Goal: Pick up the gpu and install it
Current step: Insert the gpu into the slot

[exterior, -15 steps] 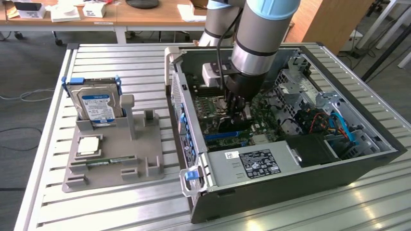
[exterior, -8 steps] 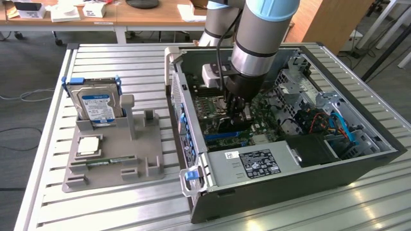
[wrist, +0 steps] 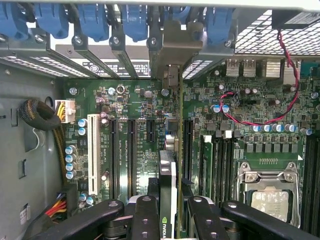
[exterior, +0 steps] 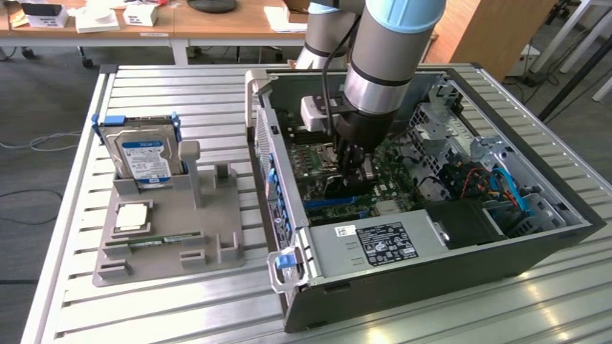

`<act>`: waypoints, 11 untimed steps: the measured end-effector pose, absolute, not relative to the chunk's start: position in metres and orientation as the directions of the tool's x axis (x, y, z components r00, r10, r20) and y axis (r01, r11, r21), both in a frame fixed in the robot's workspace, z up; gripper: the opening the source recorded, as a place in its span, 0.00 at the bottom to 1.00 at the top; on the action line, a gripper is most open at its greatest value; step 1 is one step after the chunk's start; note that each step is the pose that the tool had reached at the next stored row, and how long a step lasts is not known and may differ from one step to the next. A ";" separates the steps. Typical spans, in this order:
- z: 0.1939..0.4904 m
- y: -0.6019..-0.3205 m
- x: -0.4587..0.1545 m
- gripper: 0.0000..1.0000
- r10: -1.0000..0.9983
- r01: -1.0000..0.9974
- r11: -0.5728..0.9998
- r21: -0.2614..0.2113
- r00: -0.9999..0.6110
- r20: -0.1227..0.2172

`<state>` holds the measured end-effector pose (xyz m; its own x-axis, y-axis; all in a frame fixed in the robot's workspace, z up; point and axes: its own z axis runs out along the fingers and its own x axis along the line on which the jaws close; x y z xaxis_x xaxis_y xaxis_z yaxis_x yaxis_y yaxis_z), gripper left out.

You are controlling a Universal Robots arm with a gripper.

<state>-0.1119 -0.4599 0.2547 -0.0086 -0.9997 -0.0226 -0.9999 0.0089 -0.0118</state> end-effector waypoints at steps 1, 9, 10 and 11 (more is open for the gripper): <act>0.255 -0.460 -0.112 0.27 -1.000 -1.000 0.009 -0.012 -0.009 -0.023; 0.253 -0.460 -0.112 0.27 -1.000 -1.000 0.009 -0.012 -0.009 -0.023; 0.253 -0.460 -0.112 0.27 -1.000 -1.000 0.009 -0.012 -0.009 -0.022; 0.253 -0.460 -0.112 0.27 -1.000 -1.000 0.009 -0.012 -0.009 -0.023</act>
<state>-0.1121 -0.4598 0.2530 -0.0086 -0.9997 -0.0225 -0.9999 0.0089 -0.0119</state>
